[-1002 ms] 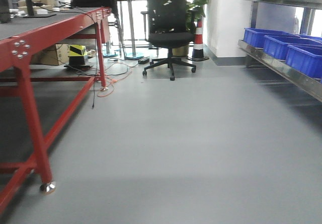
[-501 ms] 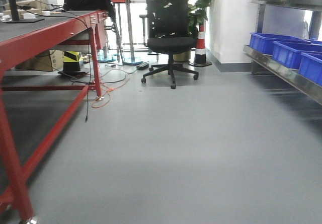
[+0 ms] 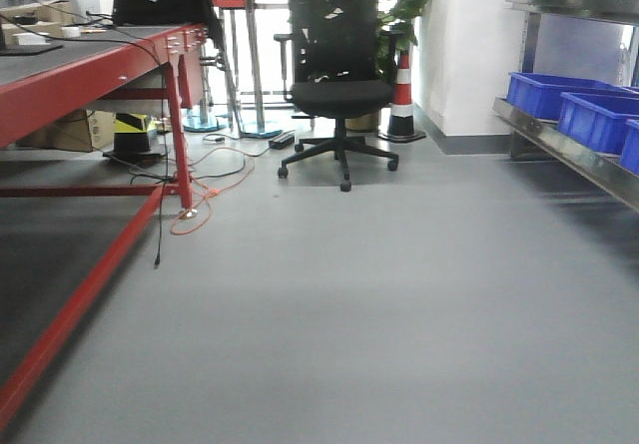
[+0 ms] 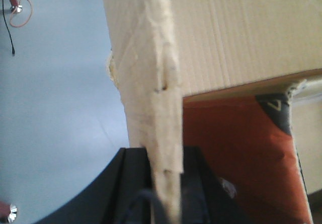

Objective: Stack two boxes on right shelf middle
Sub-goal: 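Hold the stacked boxes with both grippers while driving away from the table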

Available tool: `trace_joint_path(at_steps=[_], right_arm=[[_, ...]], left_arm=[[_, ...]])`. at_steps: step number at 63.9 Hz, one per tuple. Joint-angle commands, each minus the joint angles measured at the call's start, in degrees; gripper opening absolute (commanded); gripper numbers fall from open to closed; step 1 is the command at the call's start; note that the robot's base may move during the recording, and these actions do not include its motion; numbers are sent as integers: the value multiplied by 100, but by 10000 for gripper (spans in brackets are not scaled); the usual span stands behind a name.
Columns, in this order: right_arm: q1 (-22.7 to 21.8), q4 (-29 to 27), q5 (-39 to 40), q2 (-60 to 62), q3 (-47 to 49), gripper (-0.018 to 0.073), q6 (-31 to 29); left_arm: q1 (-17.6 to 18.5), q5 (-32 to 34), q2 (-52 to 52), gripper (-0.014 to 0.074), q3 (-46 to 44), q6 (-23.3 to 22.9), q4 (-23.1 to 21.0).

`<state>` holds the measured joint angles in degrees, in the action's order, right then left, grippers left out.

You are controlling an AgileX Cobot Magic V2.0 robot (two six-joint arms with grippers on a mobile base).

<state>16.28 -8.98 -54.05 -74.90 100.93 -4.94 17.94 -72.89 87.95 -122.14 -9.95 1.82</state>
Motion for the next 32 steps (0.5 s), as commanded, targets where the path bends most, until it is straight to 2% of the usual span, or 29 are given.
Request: trace_joint_path(at_steps=[1, 32], right_arm=[[-10, 62, 307, 66, 52, -151, -51], [-10, 62, 307, 66, 52, -151, -51]], left_arm=[[-8, 293, -69, -111, -97, 32, 18], [-8, 293, -69, -111, -97, 32, 65]])
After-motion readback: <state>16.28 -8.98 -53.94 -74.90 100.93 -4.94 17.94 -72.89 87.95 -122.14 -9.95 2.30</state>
